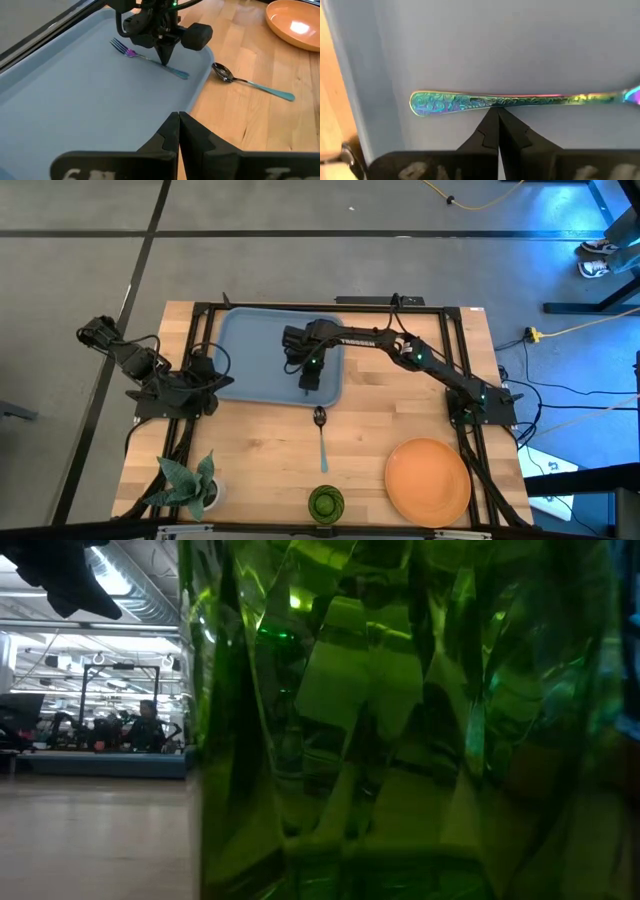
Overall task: Pick and place plate/cup/fork/spoon on tray
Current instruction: Put the blue fork on the blue tray, then put the green glass on the top right of the blue tray
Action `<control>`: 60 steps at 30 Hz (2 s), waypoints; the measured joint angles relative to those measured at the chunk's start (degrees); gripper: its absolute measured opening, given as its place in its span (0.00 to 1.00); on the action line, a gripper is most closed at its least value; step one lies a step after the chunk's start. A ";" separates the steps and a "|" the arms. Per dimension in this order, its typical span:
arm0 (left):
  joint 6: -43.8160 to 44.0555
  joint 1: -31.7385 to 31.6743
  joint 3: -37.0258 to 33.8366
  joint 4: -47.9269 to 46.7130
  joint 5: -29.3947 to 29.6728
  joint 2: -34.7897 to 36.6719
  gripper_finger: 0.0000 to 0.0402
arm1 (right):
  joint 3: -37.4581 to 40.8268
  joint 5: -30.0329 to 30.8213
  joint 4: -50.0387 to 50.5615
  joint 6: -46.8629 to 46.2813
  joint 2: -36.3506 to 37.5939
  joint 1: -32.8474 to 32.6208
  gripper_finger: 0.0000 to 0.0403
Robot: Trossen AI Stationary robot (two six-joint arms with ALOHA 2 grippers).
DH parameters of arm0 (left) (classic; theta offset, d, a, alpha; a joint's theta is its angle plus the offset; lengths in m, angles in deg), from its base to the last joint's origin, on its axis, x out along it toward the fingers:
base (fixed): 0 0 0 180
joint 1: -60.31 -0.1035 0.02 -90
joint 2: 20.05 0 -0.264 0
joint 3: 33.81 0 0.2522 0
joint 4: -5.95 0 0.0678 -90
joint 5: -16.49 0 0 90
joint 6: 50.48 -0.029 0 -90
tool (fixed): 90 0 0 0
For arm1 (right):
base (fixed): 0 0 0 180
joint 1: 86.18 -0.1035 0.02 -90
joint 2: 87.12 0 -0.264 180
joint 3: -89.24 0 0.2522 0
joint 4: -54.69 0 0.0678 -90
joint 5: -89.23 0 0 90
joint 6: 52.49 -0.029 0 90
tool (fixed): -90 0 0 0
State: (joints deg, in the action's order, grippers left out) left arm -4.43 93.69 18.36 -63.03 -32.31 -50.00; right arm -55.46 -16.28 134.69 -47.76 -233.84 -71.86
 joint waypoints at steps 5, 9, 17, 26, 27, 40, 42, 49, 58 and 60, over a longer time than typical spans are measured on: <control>-0.07 0.00 0.00 0.00 -0.20 0.00 0.00 | 0.00 -0.09 -2.52 0.02 0.00 0.01 0.00; -0.09 0.00 0.00 0.00 -0.20 0.00 0.00 | -0.03 0.44 -1.11 0.31 0.00 0.11 0.00; -0.09 0.01 -0.02 -0.02 -0.22 0.00 0.00 | -3.74 6.69 6.98 0.87 0.90 2.53 0.00; 0.34 0.02 -0.04 0.47 -0.22 0.00 0.00 | -3.80 6.45 15.61 0.66 1.86 6.16 0.00; 0.33 0.01 -0.04 0.72 -0.23 0.00 0.00 | -3.80 5.31 16.89 1.75 2.56 6.16 0.00; -0.09 0.02 -0.04 0.81 -0.23 0.02 0.00 | -3.91 3.41 23.88 3.04 15.78 0.80 0.00; -0.09 0.02 -0.04 0.82 -0.25 0.01 0.00 | -3.91 3.36 23.87 3.02 17.64 -0.40 0.00; -0.09 0.02 -0.04 0.83 -0.41 0.00 0.00 | -3.91 0.42 23.77 1.82 23.50 -5.97 0.00; 0.36 0.02 -0.04 0.85 -2.81 -0.01 0.00 | -3.87 -0.62 23.76 -6.73 26.93 -13.65 0.00; 0.41 0.02 -0.04 0.85 -4.37 -0.04 0.00 | -3.82 0.26 23.75 -7.76 26.89 -14.88 0.00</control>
State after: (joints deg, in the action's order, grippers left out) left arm -4.03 93.71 18.32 -62.18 -36.68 -50.05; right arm -59.28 -16.01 158.44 -55.52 -206.94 -86.73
